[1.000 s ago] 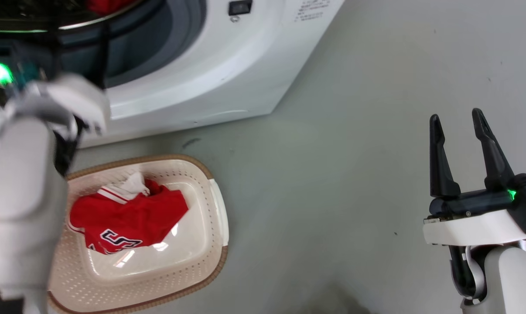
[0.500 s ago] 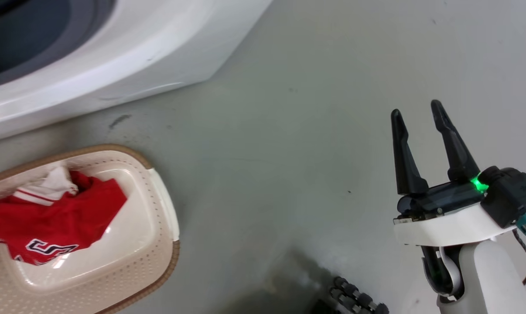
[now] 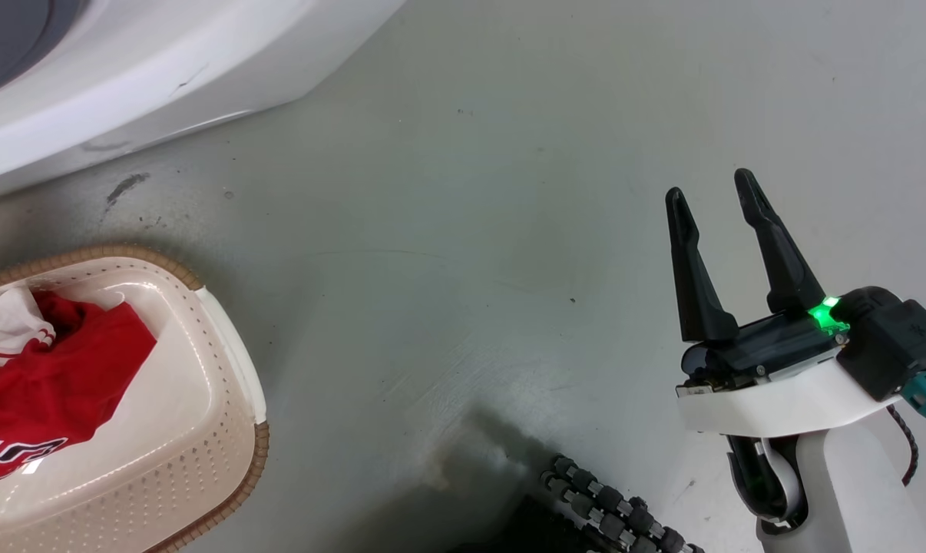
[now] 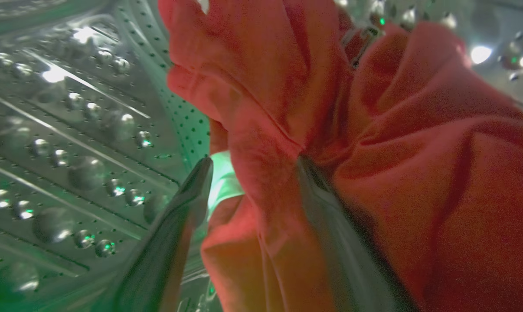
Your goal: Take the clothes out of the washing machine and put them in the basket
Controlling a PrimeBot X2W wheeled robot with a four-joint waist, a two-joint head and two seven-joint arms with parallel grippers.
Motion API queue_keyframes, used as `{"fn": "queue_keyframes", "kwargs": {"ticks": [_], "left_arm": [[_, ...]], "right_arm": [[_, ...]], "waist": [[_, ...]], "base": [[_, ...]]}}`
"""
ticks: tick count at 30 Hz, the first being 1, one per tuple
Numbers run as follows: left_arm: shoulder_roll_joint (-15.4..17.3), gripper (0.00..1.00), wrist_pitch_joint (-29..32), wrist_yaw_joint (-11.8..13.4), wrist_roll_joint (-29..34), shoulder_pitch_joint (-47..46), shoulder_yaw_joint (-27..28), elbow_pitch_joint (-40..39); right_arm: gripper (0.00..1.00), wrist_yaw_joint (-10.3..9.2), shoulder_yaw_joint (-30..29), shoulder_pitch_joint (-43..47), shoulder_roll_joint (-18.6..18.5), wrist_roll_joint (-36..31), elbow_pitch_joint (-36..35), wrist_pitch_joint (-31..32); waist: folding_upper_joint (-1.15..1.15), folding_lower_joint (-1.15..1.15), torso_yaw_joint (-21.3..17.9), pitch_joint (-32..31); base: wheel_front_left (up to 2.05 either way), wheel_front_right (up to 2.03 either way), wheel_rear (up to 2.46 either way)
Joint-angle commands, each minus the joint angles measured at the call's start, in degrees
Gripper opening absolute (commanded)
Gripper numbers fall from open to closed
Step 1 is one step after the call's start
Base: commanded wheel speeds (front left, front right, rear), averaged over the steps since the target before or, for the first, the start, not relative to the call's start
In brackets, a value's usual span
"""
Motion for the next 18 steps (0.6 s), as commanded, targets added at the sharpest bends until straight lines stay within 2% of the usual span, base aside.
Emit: {"fn": "queue_keyframes", "kwargs": {"ticks": [1,7,8,9,10,13,18], "left_arm": [[0.2,1.0,0.22,0.09,-0.41,0.66,-0.43,0.32],[0.32,1.0,2.87,-0.03,-2.82,2.32,-3.63,-0.76],[0.7,0.74,3.2,-0.03,-3.35,2.34,-4.05,-1.09],[1.11,0.41,3.35,-0.03,-3.73,2.25,-4.37,-1.36],[1.36,0.0,3.74,-0.03,-4.29,2.37,-4.76,-1.68],[2.13,0.0,4.3,-0.02,-5.88,2.39,-5.77,-3.02],[4.08,0.0,0.9,0.02,-5.97,1.55,-5.83,-4.55]], "right_arm": [[1.0,-0.04,0.13,-0.07,0.11,0.2,-0.37,-0.14],[1.0,-0.05,0.2,0.17,0.1,0.01,-0.77,-0.14],[1.0,-0.05,0.12,0.19,0.1,-0.03,-0.82,-0.14],[1.0,-0.04,0.02,0.19,0.11,-0.06,-0.86,-0.14],[1.0,-0.04,-0.1,0.15,0.1,-0.12,-0.87,-0.14],[1.0,-0.04,-0.39,-0.1,0.11,-0.35,-0.73,-0.14],[1.0,-0.04,0.01,-1.45,0.11,-0.26,-0.26,-0.14]], "waist": [[0.0,-0.01,0.16,0.32],[0.0,-0.01,0.57,0.98],[0.0,-0.01,0.6,1.03],[0.0,-0.01,0.61,1.08],[0.0,-0.01,0.61,1.1],[0.0,-0.01,0.66,1.08],[0.0,-0.01,0.53,0.77]], "base": [[0.0,0.0,0.0],[0.0,0.0,0.0],[0.0,0.0,0.0],[0.0,0.0,0.0],[0.0,0.0,0.0],[0.0,0.0,0.0],[0.0,0.0,0.0]]}}
